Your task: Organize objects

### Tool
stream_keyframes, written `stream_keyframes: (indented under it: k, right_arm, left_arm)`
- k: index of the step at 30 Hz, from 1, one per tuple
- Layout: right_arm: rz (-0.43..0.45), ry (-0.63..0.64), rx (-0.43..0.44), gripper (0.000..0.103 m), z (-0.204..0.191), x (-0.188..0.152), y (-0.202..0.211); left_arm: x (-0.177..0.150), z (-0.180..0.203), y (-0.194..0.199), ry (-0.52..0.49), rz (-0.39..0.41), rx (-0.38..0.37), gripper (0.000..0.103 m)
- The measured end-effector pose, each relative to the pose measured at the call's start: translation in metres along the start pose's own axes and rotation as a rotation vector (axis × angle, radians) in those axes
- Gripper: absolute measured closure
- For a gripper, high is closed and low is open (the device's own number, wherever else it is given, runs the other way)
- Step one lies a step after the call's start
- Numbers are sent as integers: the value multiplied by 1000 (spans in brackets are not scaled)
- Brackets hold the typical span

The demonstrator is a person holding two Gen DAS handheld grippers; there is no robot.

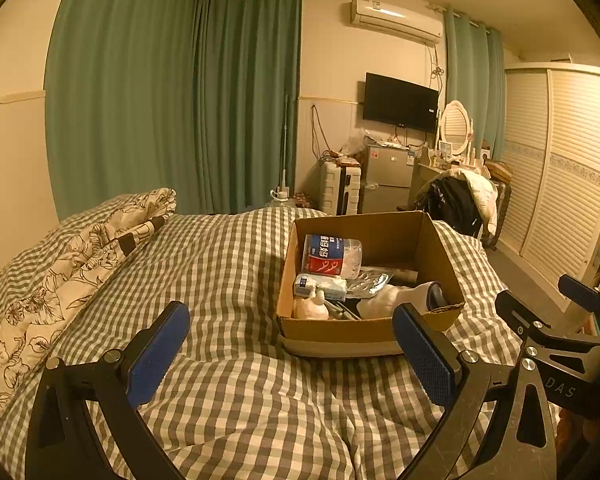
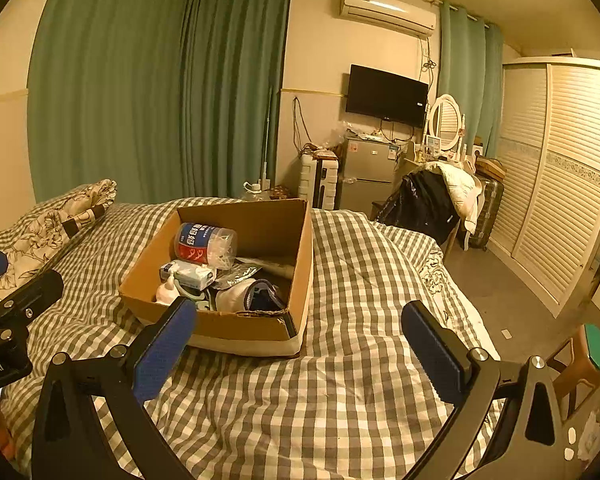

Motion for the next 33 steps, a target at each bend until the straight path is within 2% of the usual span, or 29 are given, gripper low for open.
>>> stream_keyframes:
  k: [33]
  right_arm:
    - [10,6,-4,0,2,0,4]
  left_arm:
    - [-2,1,-1,0,-12,7,0]
Point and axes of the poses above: each gripper's, at about its wrist camera, not at the fingertips, and y roughly against the way its jaws point, z to its right, x to its top, the point moved 10 cm from there along -y, roughly the way its jaws point, and after that the axes turned 6 degrees about -z, right-handed, at the moved point
